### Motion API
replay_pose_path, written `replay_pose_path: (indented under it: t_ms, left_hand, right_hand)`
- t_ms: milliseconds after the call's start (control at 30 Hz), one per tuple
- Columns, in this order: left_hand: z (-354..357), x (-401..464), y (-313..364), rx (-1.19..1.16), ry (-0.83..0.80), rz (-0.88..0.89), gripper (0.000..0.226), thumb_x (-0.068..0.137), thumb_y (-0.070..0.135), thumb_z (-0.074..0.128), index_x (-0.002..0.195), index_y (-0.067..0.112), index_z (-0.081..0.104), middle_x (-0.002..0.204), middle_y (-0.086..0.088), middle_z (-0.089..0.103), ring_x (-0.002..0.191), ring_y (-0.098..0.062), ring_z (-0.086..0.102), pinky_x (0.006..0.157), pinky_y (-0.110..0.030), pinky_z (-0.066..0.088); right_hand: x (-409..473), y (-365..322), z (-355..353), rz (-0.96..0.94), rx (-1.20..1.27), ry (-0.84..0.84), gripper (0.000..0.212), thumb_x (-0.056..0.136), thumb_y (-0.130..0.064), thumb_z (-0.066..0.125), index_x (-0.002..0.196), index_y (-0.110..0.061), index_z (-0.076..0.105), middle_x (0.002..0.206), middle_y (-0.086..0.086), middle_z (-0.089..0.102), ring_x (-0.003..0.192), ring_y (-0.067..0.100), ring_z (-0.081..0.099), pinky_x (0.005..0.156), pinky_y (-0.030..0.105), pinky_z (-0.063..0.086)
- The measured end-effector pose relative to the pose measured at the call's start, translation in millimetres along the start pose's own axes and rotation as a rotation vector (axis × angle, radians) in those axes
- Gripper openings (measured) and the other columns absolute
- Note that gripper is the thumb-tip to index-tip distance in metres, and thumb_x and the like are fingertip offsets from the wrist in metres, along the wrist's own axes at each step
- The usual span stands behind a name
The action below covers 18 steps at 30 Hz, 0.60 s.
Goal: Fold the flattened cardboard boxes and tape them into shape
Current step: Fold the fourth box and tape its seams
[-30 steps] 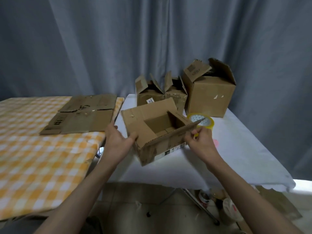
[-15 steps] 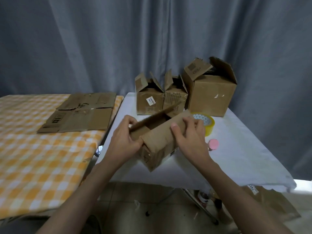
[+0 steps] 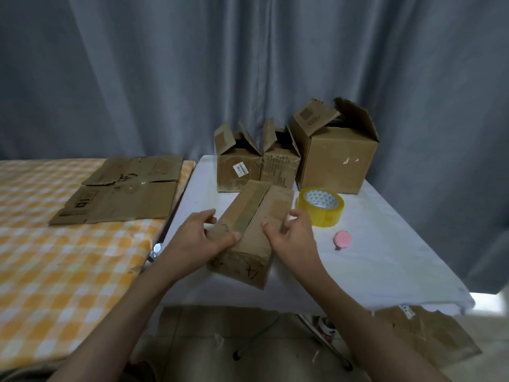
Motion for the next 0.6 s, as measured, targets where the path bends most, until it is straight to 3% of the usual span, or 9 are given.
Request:
replay_pose_path:
  t_ms: [67, 167, 233, 333, 400, 500, 600]
  left_hand:
    - [10, 0, -1, -0.061, -0.085, -0.01, 0.055, 0.088, 0.047, 0.066, 0.137, 0.029, 0.049, 0.12, 0.01, 0.058, 0.097, -0.003, 0.057, 0.072, -0.018, 0.047]
    - [17, -1, 0, -0.068, -0.068, -0.008, 0.037, 0.094, 0.043, 0.06, 0.128, 0.032, 0.049, 0.103, 0.02, 0.057, 0.091, 0.003, 0.054, 0.067, -0.012, 0.041]
    - [16, -3, 5, -0.069, -0.016, 0.015, 0.034, 0.094, 0.04, 0.06, 0.126, 0.032, 0.049, 0.097, 0.026, 0.052, 0.088, 0.005, 0.052, 0.065, -0.01, 0.038]
    - [13, -8, 21, -0.13, 0.075, 0.087, 0.034, 0.092, 0.037, 0.064, 0.125, 0.034, 0.054, 0.103, 0.024, 0.057, 0.096, 0.001, 0.056, 0.073, -0.018, 0.045]
    - [12, -13, 37, -0.186, 0.111, 0.146, 0.04, 0.087, 0.047, 0.066, 0.123, 0.037, 0.055, 0.11, 0.02, 0.061, 0.102, -0.002, 0.059, 0.082, -0.026, 0.05]
    - [19, -18, 67, -0.263, 0.141, 0.221, 0.048, 0.079, 0.062, 0.061, 0.123, 0.044, 0.055, 0.116, 0.018, 0.062, 0.104, 0.006, 0.058, 0.086, -0.025, 0.051]
    - [44, -13, 99, -0.285, 0.138, 0.263, 0.044, 0.092, 0.051, 0.061, 0.133, 0.036, 0.054, 0.126, 0.013, 0.061, 0.115, -0.002, 0.057, 0.1, -0.037, 0.05]
  right_hand:
    - [-6, 5, 6, 0.036, 0.036, -0.041, 0.063, 0.086, -0.048, 0.067, 0.132, -0.018, 0.038, 0.13, 0.004, 0.053, 0.114, 0.02, 0.058, 0.096, 0.042, 0.05]
    - [-19, 3, 8, -0.007, 0.112, -0.072, 0.06, 0.089, -0.043, 0.067, 0.137, -0.018, 0.04, 0.133, -0.001, 0.052, 0.117, 0.013, 0.053, 0.088, 0.022, 0.046]
    - [-24, -1, 5, -0.059, 0.124, -0.103, 0.058, 0.091, -0.04, 0.065, 0.142, -0.022, 0.043, 0.134, -0.004, 0.051, 0.123, 0.014, 0.051, 0.098, 0.028, 0.046]
    - [-31, -13, -10, -0.14, 0.112, -0.118, 0.058, 0.093, -0.038, 0.061, 0.147, -0.03, 0.041, 0.128, -0.005, 0.044, 0.118, 0.008, 0.048, 0.101, 0.026, 0.04]
    - [-33, -23, -26, -0.191, 0.165, -0.087, 0.059, 0.094, -0.031, 0.062, 0.149, -0.03, 0.04, 0.126, -0.003, 0.042, 0.115, 0.001, 0.049, 0.101, 0.02, 0.042]
    - [-28, -35, -58, -0.254, 0.293, -0.005, 0.057, 0.094, -0.016, 0.063, 0.147, -0.02, 0.042, 0.13, -0.005, 0.048, 0.108, -0.021, 0.05, 0.087, 0.003, 0.044]
    - [-21, -36, -95, -0.251, 0.3, 0.079, 0.052, 0.095, -0.019, 0.061, 0.143, -0.023, 0.043, 0.127, -0.014, 0.057, 0.111, -0.012, 0.055, 0.088, 0.011, 0.05]
Point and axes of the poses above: each hand's wrist, its own x-axis towards the middle knuckle, its own z-axis out of the palm, y = z × x, the point moved 6 cm from there along x, towards the middle knuckle
